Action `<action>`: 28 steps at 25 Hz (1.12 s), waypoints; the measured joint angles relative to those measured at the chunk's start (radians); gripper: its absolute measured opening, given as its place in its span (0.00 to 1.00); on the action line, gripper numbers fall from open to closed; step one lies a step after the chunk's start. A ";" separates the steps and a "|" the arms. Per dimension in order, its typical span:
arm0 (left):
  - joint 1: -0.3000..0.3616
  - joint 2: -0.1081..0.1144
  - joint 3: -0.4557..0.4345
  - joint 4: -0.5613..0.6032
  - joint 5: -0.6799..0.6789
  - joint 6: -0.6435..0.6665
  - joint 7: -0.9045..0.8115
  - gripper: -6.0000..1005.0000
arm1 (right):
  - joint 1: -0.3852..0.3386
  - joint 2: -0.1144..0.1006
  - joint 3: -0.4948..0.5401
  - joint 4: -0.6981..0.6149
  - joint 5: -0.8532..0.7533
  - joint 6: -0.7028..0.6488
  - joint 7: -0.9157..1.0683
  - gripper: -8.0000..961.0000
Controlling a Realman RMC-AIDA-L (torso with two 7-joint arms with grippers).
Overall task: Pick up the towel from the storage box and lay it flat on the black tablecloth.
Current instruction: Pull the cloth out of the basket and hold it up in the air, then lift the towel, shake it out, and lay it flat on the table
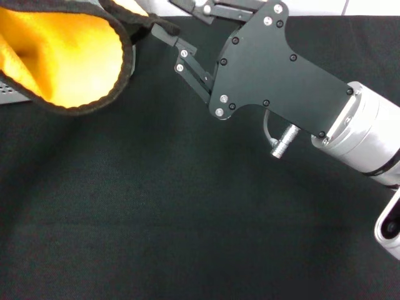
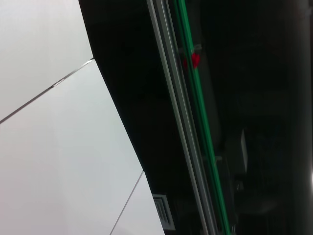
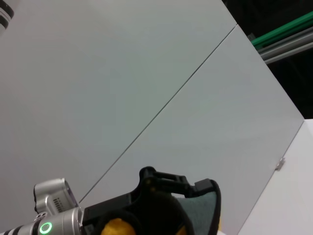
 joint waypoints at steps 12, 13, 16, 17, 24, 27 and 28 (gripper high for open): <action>-0.001 0.000 0.000 -0.010 0.000 0.002 0.000 0.02 | 0.019 0.000 -0.010 0.028 0.080 -0.012 -0.054 0.18; -0.001 0.000 0.000 -0.010 0.000 0.002 0.000 0.02 | 0.019 0.000 -0.014 0.030 0.094 -0.016 -0.066 0.16; -0.001 0.000 0.000 -0.012 0.000 0.001 0.000 0.02 | 0.027 0.000 -0.031 0.050 0.144 -0.047 -0.100 0.12; -0.002 0.000 0.000 -0.012 0.000 0.001 0.000 0.02 | 0.034 0.000 -0.037 0.064 0.164 -0.064 -0.107 0.11; -0.006 -0.002 0.000 -0.020 0.000 0.000 0.000 0.02 | 0.089 0.000 -0.052 0.140 0.202 -0.124 -0.126 0.08; -0.010 -0.002 0.000 -0.027 -0.001 0.000 0.000 0.02 | 0.095 0.000 -0.053 0.141 0.204 -0.116 -0.127 0.07; -0.010 -0.002 0.000 -0.028 -0.001 0.000 0.000 0.02 | 0.095 0.000 -0.053 0.141 0.208 -0.116 -0.127 0.06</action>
